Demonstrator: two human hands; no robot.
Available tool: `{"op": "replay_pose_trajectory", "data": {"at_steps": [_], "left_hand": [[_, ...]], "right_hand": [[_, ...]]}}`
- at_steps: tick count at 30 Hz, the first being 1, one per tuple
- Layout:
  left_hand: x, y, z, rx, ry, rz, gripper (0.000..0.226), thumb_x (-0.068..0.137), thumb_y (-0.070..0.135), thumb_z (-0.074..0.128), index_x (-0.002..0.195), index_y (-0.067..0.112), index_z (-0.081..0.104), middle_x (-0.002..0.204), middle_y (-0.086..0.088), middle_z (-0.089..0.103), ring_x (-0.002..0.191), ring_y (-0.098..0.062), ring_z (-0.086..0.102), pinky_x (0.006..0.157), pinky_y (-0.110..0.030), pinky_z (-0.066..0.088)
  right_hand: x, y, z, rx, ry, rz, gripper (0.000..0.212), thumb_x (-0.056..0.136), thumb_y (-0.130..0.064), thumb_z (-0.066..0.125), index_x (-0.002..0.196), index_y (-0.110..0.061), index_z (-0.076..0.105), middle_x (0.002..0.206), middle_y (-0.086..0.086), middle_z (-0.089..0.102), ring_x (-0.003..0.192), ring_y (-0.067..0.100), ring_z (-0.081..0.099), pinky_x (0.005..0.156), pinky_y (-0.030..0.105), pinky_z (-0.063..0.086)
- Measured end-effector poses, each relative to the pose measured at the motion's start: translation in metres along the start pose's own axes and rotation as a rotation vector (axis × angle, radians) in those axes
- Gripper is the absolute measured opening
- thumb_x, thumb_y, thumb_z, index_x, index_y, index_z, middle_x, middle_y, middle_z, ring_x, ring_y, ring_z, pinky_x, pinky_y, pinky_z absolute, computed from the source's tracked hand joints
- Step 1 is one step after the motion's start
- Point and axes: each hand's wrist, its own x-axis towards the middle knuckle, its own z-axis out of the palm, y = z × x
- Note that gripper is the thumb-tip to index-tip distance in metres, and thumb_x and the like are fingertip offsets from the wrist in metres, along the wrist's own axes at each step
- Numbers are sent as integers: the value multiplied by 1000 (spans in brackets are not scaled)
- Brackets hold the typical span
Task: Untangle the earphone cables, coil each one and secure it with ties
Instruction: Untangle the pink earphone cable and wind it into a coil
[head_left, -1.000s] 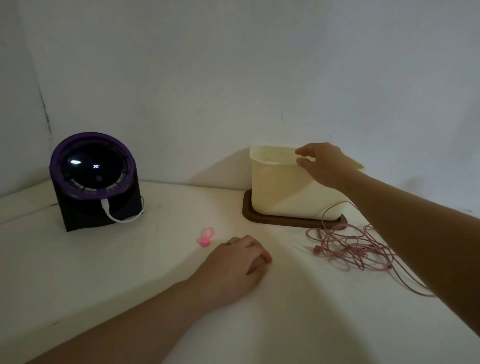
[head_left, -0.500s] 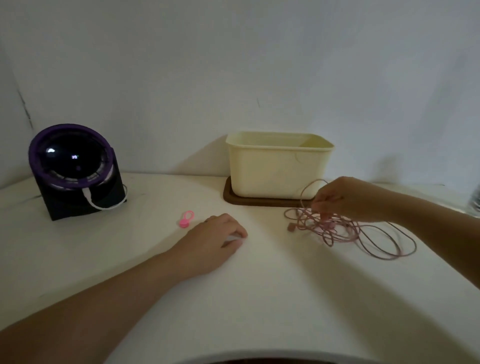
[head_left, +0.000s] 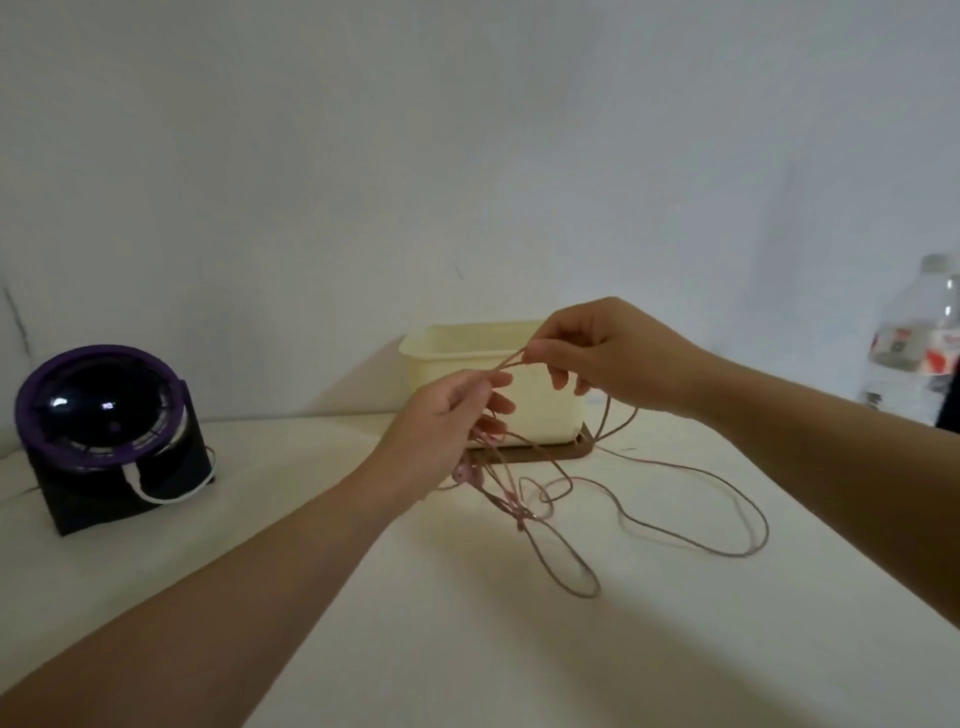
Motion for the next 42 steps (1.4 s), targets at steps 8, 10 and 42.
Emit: {"op": "replay_pose_trajectory", "data": {"at_steps": [8,10,42], "left_hand": [[19,27,-71,252,134,34,20,97,23,48,91,23,67,65,0,45,45,-8,41,36,-18,35],[23,33,-85,297,180,10,21,97,29,48,91,22,67,74,1,51,55,-11,44,39,-18,35],[38,100,-123,-301,429,-78,43,103,36,29,77,14,57,75,-1,58,62,-13,58,52,-26,52]], "right_hand": [[13,20,-20,-157,155,85,19,89,-35,62,82,-19,69,58,-4,44,39,2,36,40,9,28],[16,22,-21,-184,105,110,23,93,-35,55,84,-19,70,60,-2,46,44,5,34,41,11,28],[23,43,-63,531,109,439,34,97,-35,48,88,-5,62,52,-6,29,45,10,22,44,20,23]]}}
